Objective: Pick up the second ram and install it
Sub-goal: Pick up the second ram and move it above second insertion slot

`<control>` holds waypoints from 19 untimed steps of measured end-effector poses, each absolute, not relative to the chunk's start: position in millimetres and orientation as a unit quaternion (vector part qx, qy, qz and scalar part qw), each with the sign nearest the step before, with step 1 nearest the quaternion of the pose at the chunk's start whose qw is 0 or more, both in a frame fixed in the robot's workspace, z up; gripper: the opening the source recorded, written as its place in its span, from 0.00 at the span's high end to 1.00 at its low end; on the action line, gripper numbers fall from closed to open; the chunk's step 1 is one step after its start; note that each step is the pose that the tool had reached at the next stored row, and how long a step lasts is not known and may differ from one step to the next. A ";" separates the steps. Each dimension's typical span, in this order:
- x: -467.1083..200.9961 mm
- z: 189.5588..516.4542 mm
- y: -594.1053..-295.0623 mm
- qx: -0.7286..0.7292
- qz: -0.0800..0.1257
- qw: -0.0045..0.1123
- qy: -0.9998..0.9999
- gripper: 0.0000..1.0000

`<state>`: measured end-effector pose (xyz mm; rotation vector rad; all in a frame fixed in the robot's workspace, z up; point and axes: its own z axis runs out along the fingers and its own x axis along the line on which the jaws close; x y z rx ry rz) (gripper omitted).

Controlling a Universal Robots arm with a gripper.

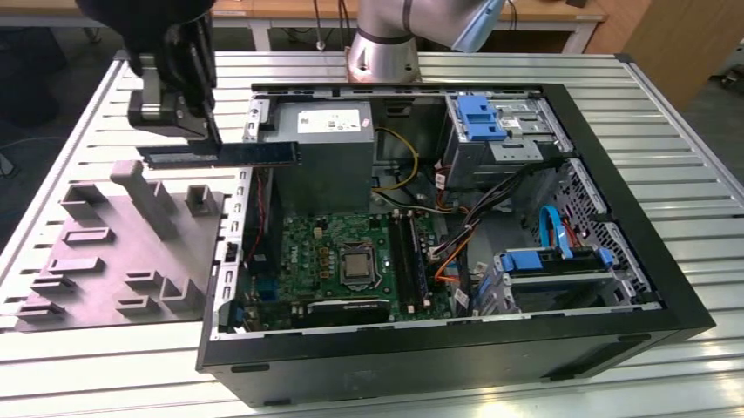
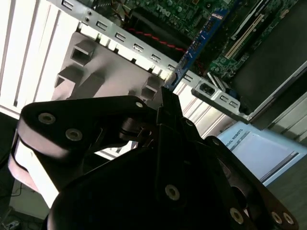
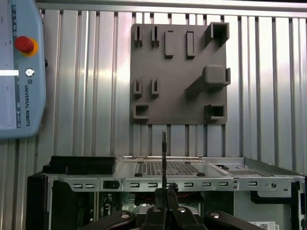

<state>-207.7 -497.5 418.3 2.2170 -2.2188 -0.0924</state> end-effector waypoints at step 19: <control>-139.7 418.0 -497.5 0.706 -0.029 0.002 -0.707 0.89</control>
